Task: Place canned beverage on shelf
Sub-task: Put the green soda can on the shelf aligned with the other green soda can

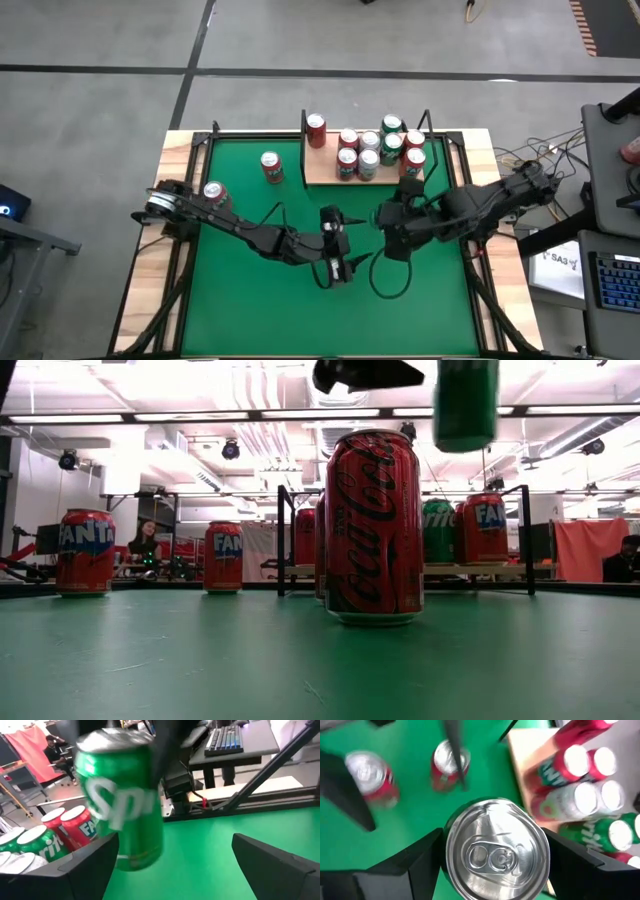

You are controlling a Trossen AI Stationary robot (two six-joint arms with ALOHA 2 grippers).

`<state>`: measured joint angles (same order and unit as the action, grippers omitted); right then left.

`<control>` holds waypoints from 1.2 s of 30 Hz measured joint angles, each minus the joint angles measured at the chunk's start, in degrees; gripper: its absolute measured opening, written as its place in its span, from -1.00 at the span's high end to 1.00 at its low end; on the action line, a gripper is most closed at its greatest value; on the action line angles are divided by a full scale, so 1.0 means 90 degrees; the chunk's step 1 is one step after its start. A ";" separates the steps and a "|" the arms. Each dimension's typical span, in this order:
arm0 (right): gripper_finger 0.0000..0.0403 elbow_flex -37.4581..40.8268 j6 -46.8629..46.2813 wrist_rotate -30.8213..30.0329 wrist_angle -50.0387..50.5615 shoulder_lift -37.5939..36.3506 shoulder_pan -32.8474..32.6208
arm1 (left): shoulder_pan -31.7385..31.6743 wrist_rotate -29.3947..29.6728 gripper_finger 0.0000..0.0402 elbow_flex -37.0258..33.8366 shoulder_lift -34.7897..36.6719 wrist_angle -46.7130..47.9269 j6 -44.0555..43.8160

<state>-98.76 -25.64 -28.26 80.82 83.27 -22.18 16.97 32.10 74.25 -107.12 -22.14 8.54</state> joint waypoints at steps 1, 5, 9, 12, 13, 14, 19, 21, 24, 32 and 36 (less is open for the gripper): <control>-0.38 -0.0003 0.0060 -0.0023 -0.0039 -0.0071 0.0058 | 0.0000 0.0000 -0.85 -0.0017 0.0087 0.0126 0.0015; -0.38 0.0034 0.0478 0.0178 0.0015 -0.0340 0.0385 | -0.0017 0.0026 -0.85 -0.0114 0.0425 0.0543 0.0234; -0.38 0.0134 0.0987 0.0200 -0.0061 -0.0588 0.0797 | -0.0013 0.0024 -0.86 -0.0459 0.0895 0.0582 0.0463; -0.38 0.0318 0.1486 0.0468 -0.0310 -0.0779 0.1141 | -0.0020 0.0027 -0.86 -0.0860 0.1388 0.0522 0.0500; -0.38 0.0395 0.1636 0.0592 -0.0410 -0.0838 0.1257 | -0.0024 0.0027 -0.86 -0.1015 0.1563 0.0462 0.0498; -0.38 0.0487 0.1778 0.0687 -0.0516 -0.0916 0.1371 | -0.0024 0.0025 -0.86 -0.1189 0.1766 0.0448 0.0497; -0.38 0.1029 0.2398 0.1121 -0.1009 -0.1306 0.1997 | 0.0014 0.0029 -0.86 -0.2011 0.2767 0.0116 0.0375; -0.38 0.1289 0.2619 0.1265 -0.1227 -0.1458 0.2234 | 0.0022 0.0027 -0.86 -0.2308 0.3168 0.0028 0.0297; -0.38 0.1711 0.2924 0.1562 -0.1577 -0.1645 0.2585 | 0.0022 0.0031 -0.86 -0.2724 0.3685 -0.0143 0.0206; -0.38 0.2853 0.3488 0.1939 -0.2222 -0.2010 0.3509 | 0.0022 0.0044 -0.86 -0.3364 0.4671 -0.0439 0.0030; -0.38 0.3345 0.3692 0.2222 -0.2578 -0.2058 0.3984 | 0.0022 0.0051 -0.86 -0.3427 0.4910 -0.0450 0.0030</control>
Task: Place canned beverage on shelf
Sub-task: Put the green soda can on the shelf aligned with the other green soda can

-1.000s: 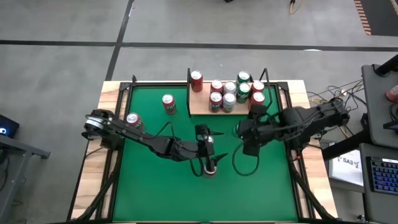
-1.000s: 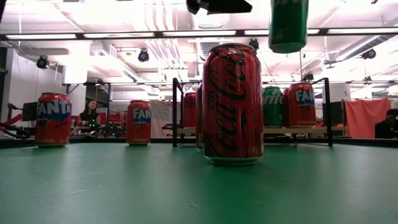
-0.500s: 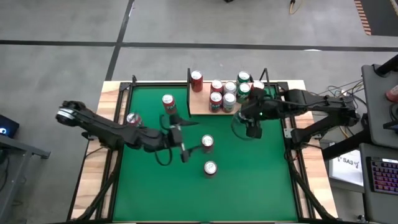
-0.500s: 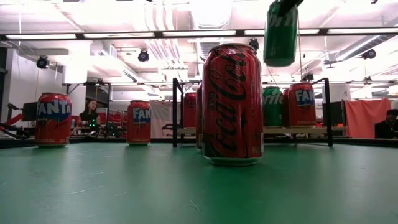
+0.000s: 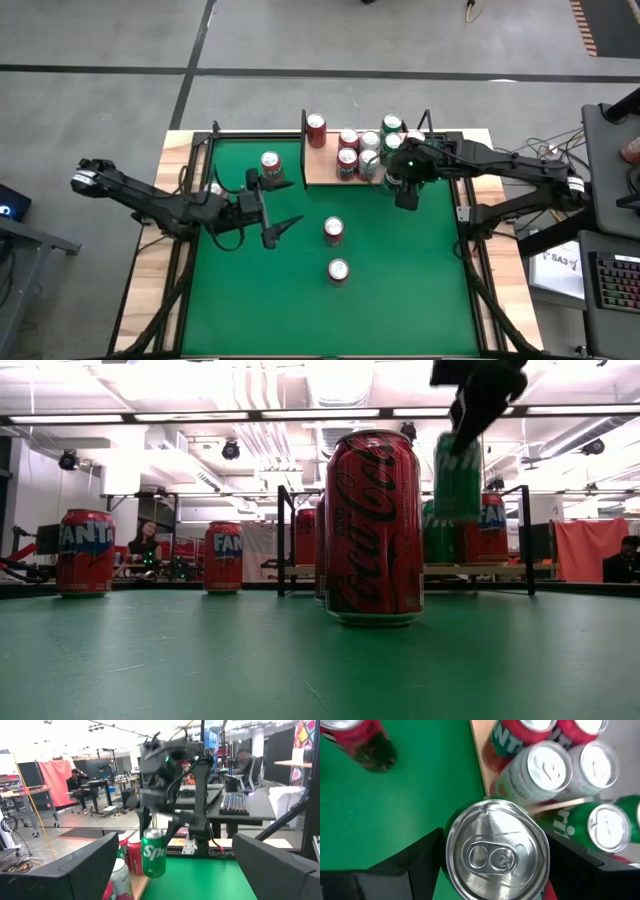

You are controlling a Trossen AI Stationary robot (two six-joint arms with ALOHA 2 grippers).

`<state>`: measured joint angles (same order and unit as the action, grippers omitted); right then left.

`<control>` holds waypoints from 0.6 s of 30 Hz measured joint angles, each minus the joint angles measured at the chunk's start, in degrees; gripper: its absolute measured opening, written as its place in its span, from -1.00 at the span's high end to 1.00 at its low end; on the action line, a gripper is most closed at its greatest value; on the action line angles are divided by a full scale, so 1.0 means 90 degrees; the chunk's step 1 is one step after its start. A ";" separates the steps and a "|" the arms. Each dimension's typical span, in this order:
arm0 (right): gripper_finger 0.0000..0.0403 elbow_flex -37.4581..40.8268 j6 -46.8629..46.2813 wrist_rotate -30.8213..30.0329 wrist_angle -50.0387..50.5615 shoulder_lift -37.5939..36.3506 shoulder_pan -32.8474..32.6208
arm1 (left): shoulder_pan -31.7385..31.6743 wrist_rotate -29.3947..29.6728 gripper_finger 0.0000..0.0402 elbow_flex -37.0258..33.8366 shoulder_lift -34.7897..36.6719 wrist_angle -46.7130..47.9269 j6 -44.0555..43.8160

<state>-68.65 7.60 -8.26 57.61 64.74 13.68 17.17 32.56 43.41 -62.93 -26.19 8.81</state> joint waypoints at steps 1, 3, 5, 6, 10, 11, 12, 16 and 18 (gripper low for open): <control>-0.38 0.0104 0.0056 0.0105 -0.0082 -0.0002 0.0136 | 0.0000 0.0000 -0.86 -0.0001 0.0037 0.0015 0.0011; -0.38 0.0319 0.0151 0.0216 -0.0292 -0.0009 0.0353 | 0.0000 0.0003 -0.86 -0.0006 0.0098 0.0087 0.0105; -0.38 0.0517 0.0235 0.0329 -0.0494 -0.0016 0.0564 | 0.0000 0.0056 -0.86 -0.0006 0.0127 0.0089 0.0201; -0.38 0.0603 0.0271 0.0350 -0.0565 -0.0023 0.0657 | 0.0000 0.0129 -0.86 -0.0006 0.0132 0.0091 0.0236; -0.38 0.0829 0.0284 0.0475 -0.0701 -0.0028 0.0950 | 0.0000 0.0403 -0.86 -0.0006 0.0135 0.0107 0.0327; -0.38 0.0862 0.0287 0.0470 -0.0708 -0.0028 0.0990 | 0.0000 0.0449 -0.86 -0.0006 0.0135 0.0113 0.0349; -0.38 0.0887 0.0286 0.0472 -0.0711 -0.0028 0.1024 | 0.0000 0.0476 -0.86 -0.0006 0.0135 0.0111 0.0358; -0.38 0.0922 0.0253 0.0475 -0.0857 -0.0028 0.1072 | -0.0007 0.0500 -0.86 -0.0006 0.0135 0.0113 0.0462; -0.38 0.0924 0.0200 0.0472 -0.0864 -0.0028 0.1076 | -0.0036 0.0499 -0.86 -0.0006 0.0135 0.0113 0.0471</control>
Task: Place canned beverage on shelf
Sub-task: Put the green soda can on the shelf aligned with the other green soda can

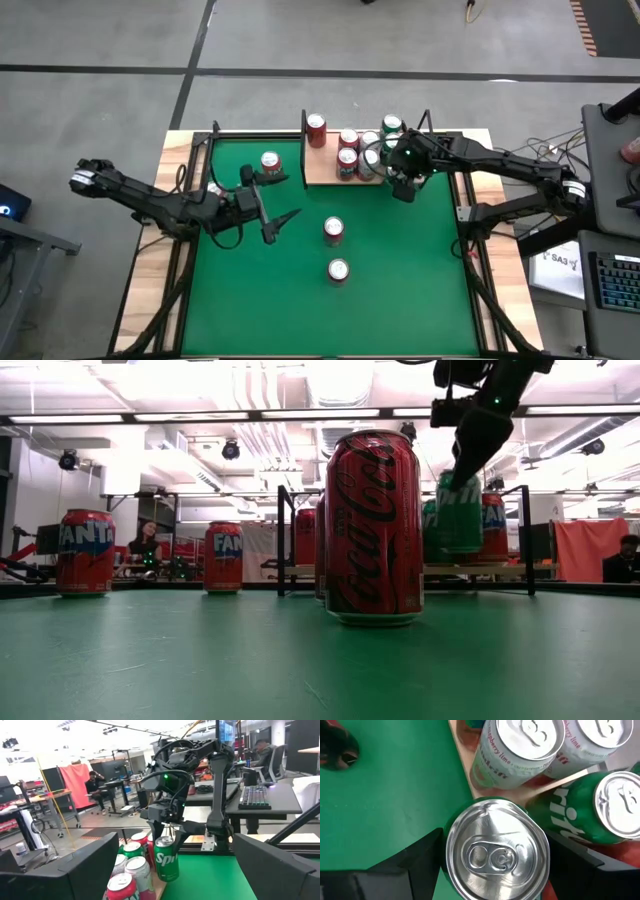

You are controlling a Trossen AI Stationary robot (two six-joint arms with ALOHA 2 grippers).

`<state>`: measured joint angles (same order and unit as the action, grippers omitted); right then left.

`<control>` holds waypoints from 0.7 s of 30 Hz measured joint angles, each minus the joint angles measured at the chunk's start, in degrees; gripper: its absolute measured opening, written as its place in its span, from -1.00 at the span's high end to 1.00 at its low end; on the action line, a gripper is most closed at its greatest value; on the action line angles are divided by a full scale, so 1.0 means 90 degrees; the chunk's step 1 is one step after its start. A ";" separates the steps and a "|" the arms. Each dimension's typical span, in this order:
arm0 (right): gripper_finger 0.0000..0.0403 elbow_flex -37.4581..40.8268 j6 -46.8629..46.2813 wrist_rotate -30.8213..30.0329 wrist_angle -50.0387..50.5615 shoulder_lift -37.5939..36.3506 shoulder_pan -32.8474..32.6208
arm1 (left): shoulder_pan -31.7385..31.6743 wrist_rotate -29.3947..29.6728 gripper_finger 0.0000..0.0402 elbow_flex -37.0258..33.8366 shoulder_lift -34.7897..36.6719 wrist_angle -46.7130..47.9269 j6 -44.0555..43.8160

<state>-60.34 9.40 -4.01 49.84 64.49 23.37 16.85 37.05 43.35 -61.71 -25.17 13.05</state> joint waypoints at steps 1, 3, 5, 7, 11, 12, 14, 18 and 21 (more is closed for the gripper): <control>-0.38 0.0003 -0.0054 -0.0001 -0.0018 0.0000 -0.0001 | -0.0026 -0.0001 -0.86 0.0000 0.0000 -0.0002 0.0001; -0.38 0.0007 -0.0108 -0.0001 -0.0125 0.0002 0.0001 | -0.0069 0.0006 -0.86 0.0000 0.0000 -0.0002 0.0018; -0.38 0.0007 -0.0139 -0.0012 -0.0219 0.0002 0.0009 | -0.0116 0.0009 -0.86 0.0000 0.0000 -0.0007 0.0064; -0.38 0.0041 -0.0187 -0.0041 -0.0291 0.0002 0.0023 | -0.0134 0.0011 -0.86 0.0000 0.0000 -0.0010 0.0108; -0.38 0.0151 -0.0217 -0.0058 -0.0435 0.0005 0.0042 | -0.0134 0.0010 -0.86 0.0000 0.0000 -0.0006 0.0165; -0.38 0.0183 -0.0217 -0.0058 -0.0466 0.0005 0.0042 | -0.0134 0.0010 -0.86 0.0000 0.0000 0.0013 0.0166; -0.38 0.0259 -0.0217 -0.0058 -0.0510 0.0007 0.0045 | -0.0134 0.0011 -0.86 0.0000 0.0000 0.0077 0.0164; -0.38 0.0347 -0.0256 -0.0056 -0.0560 0.0010 0.0076 | -0.0134 0.0194 -0.86 0.0000 0.0000 0.0157 0.0137; -0.38 0.0351 -0.0258 -0.0082 -0.0623 0.0010 0.0076 | -0.0134 0.0237 -0.86 0.0000 0.0000 0.0192 0.0118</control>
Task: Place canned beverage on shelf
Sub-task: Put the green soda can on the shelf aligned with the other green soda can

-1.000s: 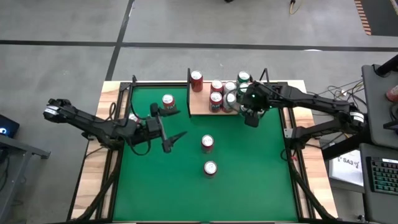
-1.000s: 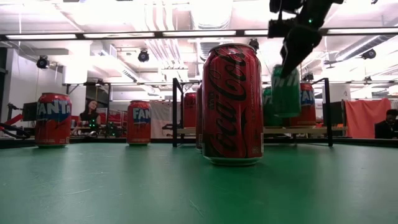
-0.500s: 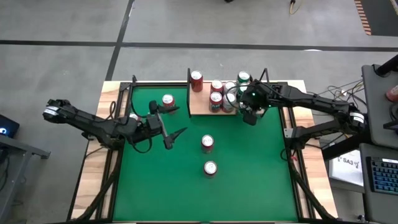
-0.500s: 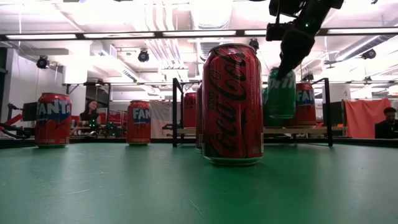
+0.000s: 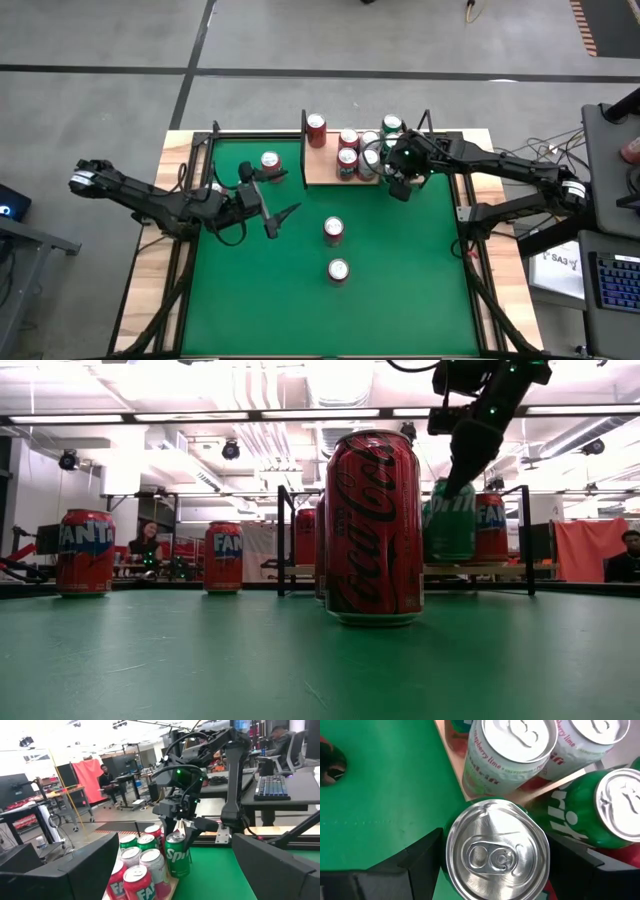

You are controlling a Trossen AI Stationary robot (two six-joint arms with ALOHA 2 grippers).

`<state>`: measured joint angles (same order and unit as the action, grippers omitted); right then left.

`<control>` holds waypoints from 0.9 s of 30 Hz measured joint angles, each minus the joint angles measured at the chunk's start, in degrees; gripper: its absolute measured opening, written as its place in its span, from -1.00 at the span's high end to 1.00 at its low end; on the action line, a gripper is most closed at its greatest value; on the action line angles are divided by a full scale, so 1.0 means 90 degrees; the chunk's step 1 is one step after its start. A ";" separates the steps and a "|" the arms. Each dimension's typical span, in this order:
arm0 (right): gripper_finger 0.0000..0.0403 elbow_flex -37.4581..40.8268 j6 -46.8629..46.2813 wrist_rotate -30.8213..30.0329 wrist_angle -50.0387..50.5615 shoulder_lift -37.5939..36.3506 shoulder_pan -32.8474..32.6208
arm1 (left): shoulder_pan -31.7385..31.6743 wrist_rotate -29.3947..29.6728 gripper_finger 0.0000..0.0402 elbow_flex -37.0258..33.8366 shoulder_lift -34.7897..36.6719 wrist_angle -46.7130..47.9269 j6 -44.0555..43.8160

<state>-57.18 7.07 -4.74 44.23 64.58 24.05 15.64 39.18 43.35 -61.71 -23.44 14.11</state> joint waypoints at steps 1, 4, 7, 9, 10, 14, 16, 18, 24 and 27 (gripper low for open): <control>-0.38 0.0001 0.0000 -0.0002 -0.0030 0.0000 0.0000 | 0.0000 0.0000 -0.86 0.0000 0.0000 0.0000 0.0000; -0.38 0.0001 0.0003 -0.0148 -0.0056 0.0000 -0.0002 | 0.0000 0.0000 -0.86 0.0000 0.0000 -0.0002 -0.0001; -0.38 0.0001 0.0000 -0.0313 -0.0080 0.0000 0.0000 | 0.0000 0.0000 -0.86 0.0000 0.0000 0.0000 -0.0001; -0.38 0.0001 0.0000 -0.0351 -0.0156 0.0000 0.0000 | 0.0001 0.0056 -0.86 0.0000 0.0000 0.0012 0.0000; -0.38 0.0001 0.0000 -0.0349 -0.0201 0.0000 0.0000 | 0.0000 0.0085 -0.86 0.0000 -0.0002 0.0035 0.0000; -0.38 0.0001 0.0007 -0.0310 -0.0275 0.0000 -0.0001 | 0.0000 0.0123 -0.86 0.0000 0.0000 0.0053 0.0000; -0.38 0.0001 0.0031 -0.0318 -0.0315 0.0000 0.0000 | 0.0000 0.0152 -0.86 0.0000 -0.0001 0.0053 0.0000; -0.38 0.0001 0.0047 -0.0327 -0.0328 0.0039 0.0000 | 0.0000 0.0158 -0.86 0.0000 -0.0002 0.0053 0.0000; -0.38 0.0001 0.0170 -0.0451 -0.0326 0.0305 -0.0002 | 0.0000 0.0158 -0.86 0.0000 -0.0002 0.0051 -0.0001; -0.38 -0.0003 0.0213 -0.0610 -0.0334 0.0421 -0.0001 | 0.0000 0.0158 -0.86 0.0000 -0.0002 0.0051 0.0000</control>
<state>-57.20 8.99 -10.23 41.23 68.37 24.04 15.64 40.60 43.35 -61.73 -22.98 14.11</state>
